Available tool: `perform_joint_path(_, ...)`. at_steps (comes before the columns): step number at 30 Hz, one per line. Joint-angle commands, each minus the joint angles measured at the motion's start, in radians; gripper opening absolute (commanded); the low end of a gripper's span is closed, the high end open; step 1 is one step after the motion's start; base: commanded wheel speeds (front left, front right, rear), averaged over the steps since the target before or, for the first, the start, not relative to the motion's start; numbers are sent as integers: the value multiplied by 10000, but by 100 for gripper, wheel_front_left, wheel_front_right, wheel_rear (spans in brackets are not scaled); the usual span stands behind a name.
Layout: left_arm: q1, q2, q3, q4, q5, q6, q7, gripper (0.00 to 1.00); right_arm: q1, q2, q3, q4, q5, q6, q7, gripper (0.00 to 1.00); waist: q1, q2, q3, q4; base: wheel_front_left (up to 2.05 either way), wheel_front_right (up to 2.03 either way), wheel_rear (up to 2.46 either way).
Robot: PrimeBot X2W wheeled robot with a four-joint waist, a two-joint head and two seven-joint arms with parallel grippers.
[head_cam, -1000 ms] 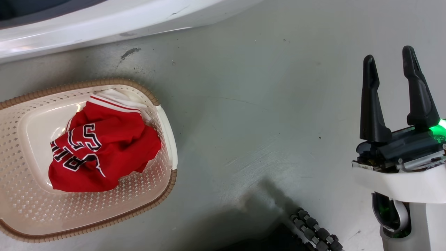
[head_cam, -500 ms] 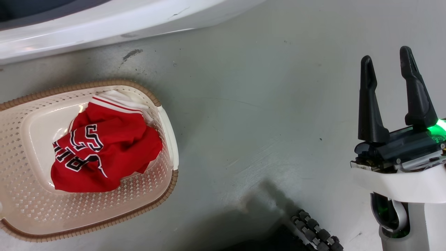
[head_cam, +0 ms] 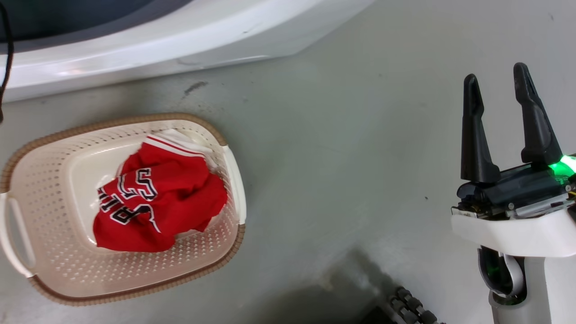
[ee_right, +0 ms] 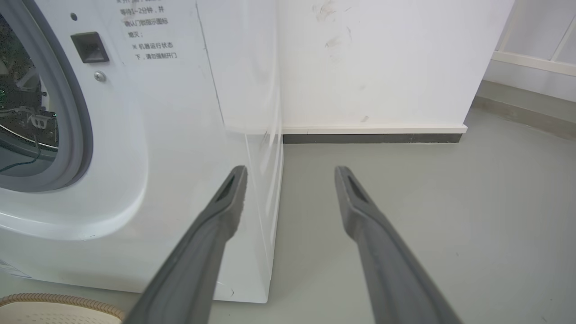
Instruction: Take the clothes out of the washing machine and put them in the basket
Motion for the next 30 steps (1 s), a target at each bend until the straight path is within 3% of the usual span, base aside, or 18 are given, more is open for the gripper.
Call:
perform_joint_path(1,342,16,-122,-149,-233,-2,-268,0,-66,18,-36,61,-112,-7,-22,100,0,0,-298,237,0,0,0)
perform_joint_path(14,2705,-210,-875,-706,-1490,-3,-2610,0,288,15,-39,495,-525,-7,-22,100,0,0,-1676,885,0,0,0)
perform_joint_path(30,5258,-598,-1278,-1435,-2627,-3,-4650,0,1073,14,-48,897,-959,-7,-22,100,0,0,-3580,1461,0,0,0)
